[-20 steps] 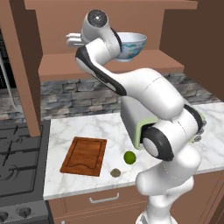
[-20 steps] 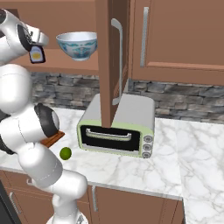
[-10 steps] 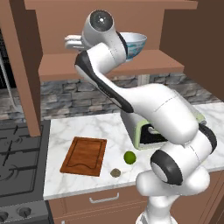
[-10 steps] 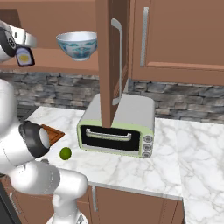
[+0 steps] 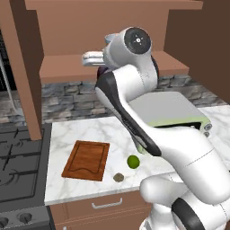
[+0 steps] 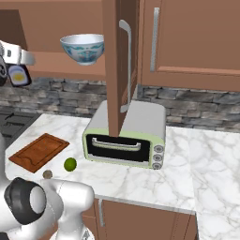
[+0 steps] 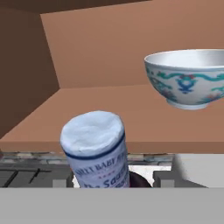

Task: Open the cabinet. Place the bowl and condiment on the counter. Then place the lime and garlic on the cutting board.

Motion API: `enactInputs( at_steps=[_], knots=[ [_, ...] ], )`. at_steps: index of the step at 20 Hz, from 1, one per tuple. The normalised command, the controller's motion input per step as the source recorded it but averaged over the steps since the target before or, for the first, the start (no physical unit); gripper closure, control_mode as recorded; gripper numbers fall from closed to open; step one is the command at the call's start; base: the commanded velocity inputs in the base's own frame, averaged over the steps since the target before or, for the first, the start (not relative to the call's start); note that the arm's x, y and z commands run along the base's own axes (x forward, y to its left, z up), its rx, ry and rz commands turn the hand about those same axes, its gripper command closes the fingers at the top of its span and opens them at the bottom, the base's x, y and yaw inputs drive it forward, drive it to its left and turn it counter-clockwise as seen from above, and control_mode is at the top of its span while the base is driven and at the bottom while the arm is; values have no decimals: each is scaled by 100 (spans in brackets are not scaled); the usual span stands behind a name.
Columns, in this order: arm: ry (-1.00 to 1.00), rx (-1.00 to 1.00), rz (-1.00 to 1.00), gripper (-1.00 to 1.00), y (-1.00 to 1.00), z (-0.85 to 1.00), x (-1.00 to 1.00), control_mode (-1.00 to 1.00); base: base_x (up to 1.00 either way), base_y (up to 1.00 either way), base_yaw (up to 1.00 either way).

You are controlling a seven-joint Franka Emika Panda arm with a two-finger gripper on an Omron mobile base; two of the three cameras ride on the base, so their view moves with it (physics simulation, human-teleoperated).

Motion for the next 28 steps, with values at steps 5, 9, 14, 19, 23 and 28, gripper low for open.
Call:
enactInputs(
  at_steps=[5, 9, 14, 19, 23, 28],
  knots=[
    [0, 0, 6, 100, -44, -26, -100, -100, 0, 0, 0],
    [1, -3, 5, 100, -19, -67, -99, -100, 0, 0, 0],
    [0, -2, 5, 100, -2, -81, -34, -100, 0, 0, 0],
    [0, 0, 12, 100, 0, -56, 35, -100, 0, 0, 0],
    [0, 0, 16, 100, 19, -37, 71, -100, 0, 0, 0],
    [0, 0, 16, 100, 44, -41, 63, -100, 0, 0, 0]
  ],
)
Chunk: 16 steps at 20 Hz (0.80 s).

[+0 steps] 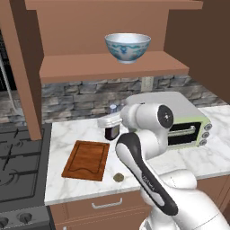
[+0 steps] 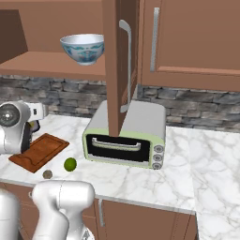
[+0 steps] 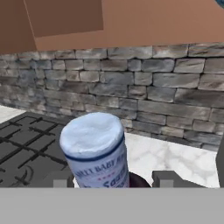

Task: Open the cabinet. Place the bowl and condiment on the counter. Then place the lime and garlic on the cutting board.

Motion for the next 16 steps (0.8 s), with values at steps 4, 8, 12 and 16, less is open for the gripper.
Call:
enactInputs(
  at_steps=[4, 8, 12, 16],
  knots=[
    [0, -2, 12, 100, 64, -45, 61, -100, 0, 0, 0],
    [0, 0, 7, 100, 58, -27, 68, -100, 0, 0, 0],
    [1, 0, 1, 100, 40, -11, 77, -100, 0, 0, 0],
    [3, 0, 0, 100, 36, -18, 70, -100, 0, 0, 0]
  ],
)
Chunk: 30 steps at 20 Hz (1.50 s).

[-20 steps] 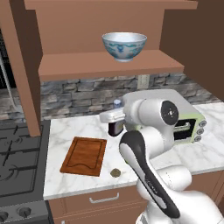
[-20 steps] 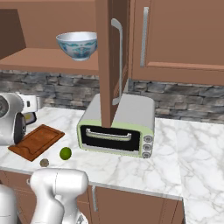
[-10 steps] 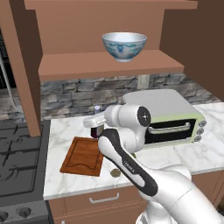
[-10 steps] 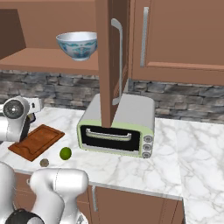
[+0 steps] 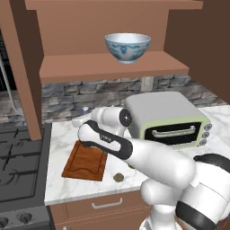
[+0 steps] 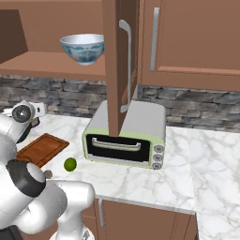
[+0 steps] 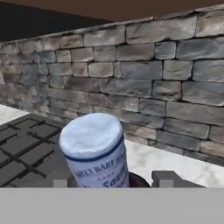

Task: Open the cabinet. Place the bowl and condiment on the counter. Then place the lime and garlic on the cutting board.

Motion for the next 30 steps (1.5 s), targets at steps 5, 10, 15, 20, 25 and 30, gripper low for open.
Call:
enactInputs(
  at_steps=[5, 10, 15, 20, 25, 30],
  knots=[
    [3, 0, 1, 100, 32, -26, 48, -100, 0, 0, 0],
    [1, 0, 2, 100, 21, -29, 32, -100, 0, 0, 0],
    [0, 0, 1, 100, 14, -29, 35, -100, 0, 0, 0],
    [0, 0, 0, 100, 7, -31, 37, -100, 0, 0, 0],
    [0, 0, 0, 100, 0, -32, 27, -100, 0, 0, 0],
    [0, 0, 0, 100, 1, -26, 28, -100, 0, 0, 0]
  ],
)
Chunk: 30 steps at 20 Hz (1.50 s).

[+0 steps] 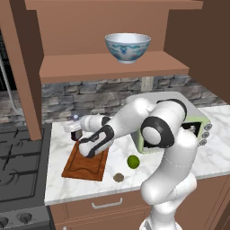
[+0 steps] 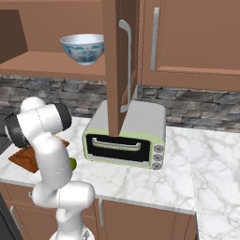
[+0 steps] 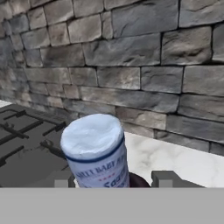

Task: Open the cabinet. Place the bowl and condiment on the counter. Then place the lime and garlic on the cutting board.

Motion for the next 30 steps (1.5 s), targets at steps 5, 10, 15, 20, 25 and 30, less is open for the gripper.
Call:
enactInputs(
  at_steps=[5, 10, 15, 20, 25, 30],
  knots=[
    [0, 0, 0, 100, 14, -8, 32, -100, 0, 0, 0],
    [0, 0, 0, 100, 21, -1, 25, -100, 0, 0, 0],
    [0, 0, 0, 100, 18, -20, 9, -100, 0, 0, 0],
    [0, 0, 0, 100, 17, -34, 4, -100, 0, 0, 0],
    [0, 0, 0, 100, 15, -23, 0, -100, 0, 0, 0],
    [0, 0, 0, 100, 9, -10, 5, -100, 0, 0, 0]
  ],
)
